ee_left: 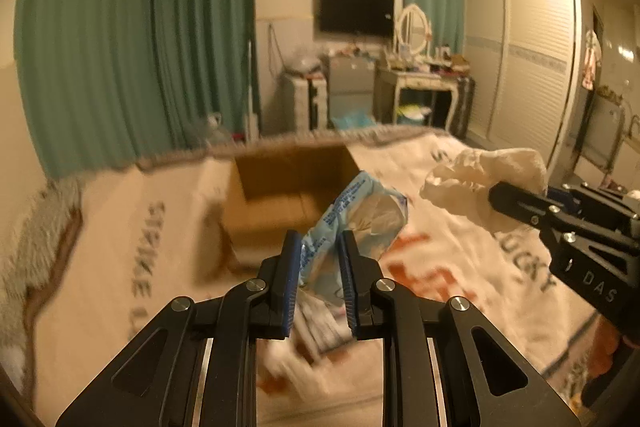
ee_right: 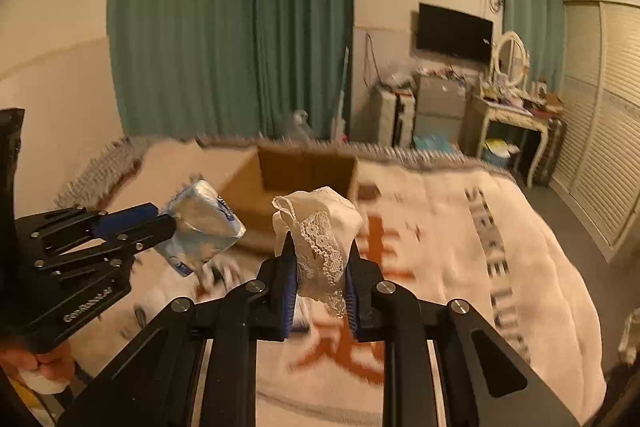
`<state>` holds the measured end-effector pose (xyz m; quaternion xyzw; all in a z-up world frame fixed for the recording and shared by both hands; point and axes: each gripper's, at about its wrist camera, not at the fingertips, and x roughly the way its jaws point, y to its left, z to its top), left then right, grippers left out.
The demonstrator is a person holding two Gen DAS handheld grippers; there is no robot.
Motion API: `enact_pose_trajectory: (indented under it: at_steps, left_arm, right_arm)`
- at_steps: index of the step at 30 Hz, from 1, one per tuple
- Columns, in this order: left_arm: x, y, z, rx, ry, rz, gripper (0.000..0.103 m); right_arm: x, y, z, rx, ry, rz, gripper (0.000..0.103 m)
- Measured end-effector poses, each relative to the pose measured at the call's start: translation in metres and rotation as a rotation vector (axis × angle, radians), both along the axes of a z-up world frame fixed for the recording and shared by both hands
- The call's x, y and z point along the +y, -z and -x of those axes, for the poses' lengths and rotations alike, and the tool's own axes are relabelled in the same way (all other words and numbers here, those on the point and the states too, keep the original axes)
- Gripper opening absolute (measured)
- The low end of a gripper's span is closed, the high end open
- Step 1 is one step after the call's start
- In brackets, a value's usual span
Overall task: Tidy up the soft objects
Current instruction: 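Carry both held items into the cardboard box and open both grippers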
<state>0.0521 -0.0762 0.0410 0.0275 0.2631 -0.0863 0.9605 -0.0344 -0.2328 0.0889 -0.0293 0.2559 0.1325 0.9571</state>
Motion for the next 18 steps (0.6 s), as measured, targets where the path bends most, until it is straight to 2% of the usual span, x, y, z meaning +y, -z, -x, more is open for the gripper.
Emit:
enact_pose_trajectory:
  at_steps: [4, 8, 13, 18]
  left_arm:
    - [0.010, -0.015, -0.040, -0.021, 0.008, 0.008, 0.019]
    - [0.013, -0.006, -0.098, -0.013, 0.015, -0.014, 0.019]
    - [0.019, 0.029, -0.164, 0.043, 0.017, -0.023, 0.020]
    - [0.022, 0.071, -0.208, 0.087, 0.031, -0.047, 0.024]
  right_arm:
    - [0.016, -0.023, -0.044, -0.039, -0.022, -0.003, 0.019]
    - [0.027, -0.021, -0.102, -0.024, -0.037, -0.047, 0.019]
    - [0.038, 0.018, -0.187, 0.077, -0.026, -0.083, 0.019]
    - [0.046, 0.072, -0.234, 0.164, -0.026, -0.078, 0.020]
